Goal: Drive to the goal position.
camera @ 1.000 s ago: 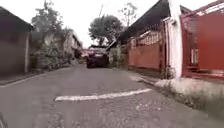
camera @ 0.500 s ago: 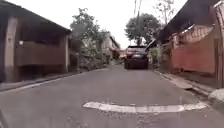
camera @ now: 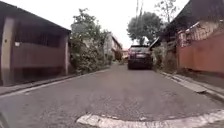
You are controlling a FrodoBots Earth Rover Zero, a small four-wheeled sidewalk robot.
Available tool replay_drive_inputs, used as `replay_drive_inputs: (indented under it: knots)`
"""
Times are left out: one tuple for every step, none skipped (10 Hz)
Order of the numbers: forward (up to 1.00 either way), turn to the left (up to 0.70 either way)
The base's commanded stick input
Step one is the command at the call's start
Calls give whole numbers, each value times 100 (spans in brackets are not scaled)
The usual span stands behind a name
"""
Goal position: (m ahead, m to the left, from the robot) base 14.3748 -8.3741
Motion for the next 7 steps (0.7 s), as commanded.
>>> replay_drive_inputs:
  knots:
    - [70,-4]
    - [70,-21]
    - [70,-27]
    - [70,-20]
    - [70,-9]
    - [70,2]
    - [70,8]
